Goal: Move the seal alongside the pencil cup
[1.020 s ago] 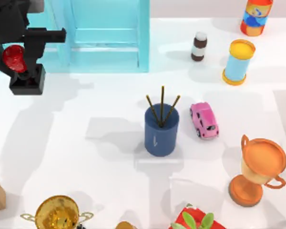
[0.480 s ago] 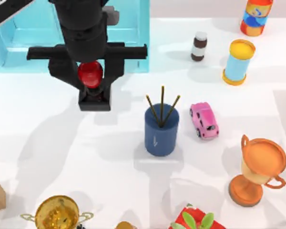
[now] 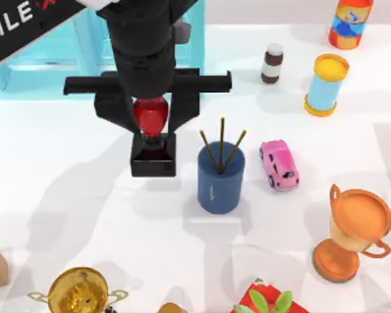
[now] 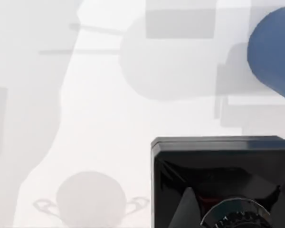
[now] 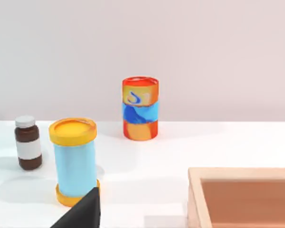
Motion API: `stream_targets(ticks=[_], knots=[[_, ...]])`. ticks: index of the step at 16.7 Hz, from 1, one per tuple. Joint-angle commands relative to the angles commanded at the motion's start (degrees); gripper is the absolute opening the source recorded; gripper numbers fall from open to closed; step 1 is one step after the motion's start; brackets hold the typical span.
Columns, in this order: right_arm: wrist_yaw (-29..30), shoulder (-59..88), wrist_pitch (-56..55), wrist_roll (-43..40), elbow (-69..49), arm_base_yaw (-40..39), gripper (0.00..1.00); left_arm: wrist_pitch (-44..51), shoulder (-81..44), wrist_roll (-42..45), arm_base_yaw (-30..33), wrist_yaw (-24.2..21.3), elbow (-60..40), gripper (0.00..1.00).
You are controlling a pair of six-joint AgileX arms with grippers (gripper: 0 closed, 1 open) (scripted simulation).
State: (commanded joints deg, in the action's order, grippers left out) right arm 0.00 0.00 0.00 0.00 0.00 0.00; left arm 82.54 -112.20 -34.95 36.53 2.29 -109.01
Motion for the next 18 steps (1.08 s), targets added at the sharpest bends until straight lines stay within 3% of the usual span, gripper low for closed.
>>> stream_targets(ticks=[10,18], knots=[[0.0,0.0,0.0,0.0,0.0,0.0,1.0,-3.7,0.7,-0.1,0.1,0.1,4.2,0.0],[0.0,0.0,0.0,0.0,0.0,0.0,1.0,-3.7,0.7,-0.1,0.1,0.1,4.2,0.6]])
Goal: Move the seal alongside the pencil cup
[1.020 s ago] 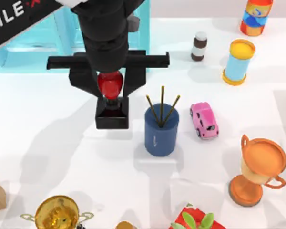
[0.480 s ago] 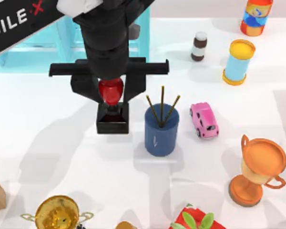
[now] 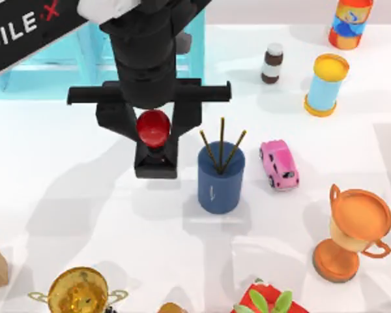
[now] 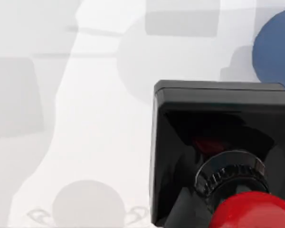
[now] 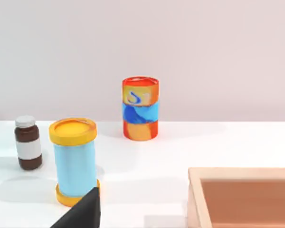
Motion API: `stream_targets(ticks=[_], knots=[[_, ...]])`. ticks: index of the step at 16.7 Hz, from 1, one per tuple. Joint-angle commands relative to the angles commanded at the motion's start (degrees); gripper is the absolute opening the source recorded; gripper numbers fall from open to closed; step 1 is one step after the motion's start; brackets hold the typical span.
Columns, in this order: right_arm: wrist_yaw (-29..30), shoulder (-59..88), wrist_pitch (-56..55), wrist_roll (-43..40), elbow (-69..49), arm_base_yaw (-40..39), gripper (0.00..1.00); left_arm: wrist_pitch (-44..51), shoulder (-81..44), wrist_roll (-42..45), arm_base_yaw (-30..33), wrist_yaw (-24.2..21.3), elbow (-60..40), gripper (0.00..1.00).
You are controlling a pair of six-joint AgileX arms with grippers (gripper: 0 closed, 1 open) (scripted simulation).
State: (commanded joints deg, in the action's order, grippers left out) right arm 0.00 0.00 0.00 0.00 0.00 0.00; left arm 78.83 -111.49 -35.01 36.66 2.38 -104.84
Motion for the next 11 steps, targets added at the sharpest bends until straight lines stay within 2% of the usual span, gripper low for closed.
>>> stream_targets(ticks=[5,11], knots=[[0.0,0.0,0.0,0.0,0.0,0.0,1.0,0.0,0.0,0.0,0.0,0.0,0.0,0.98],[0.0,0.0,0.0,0.0,0.0,0.0,1.0,0.0,0.0,0.0,0.0,0.0,0.0,1.0]])
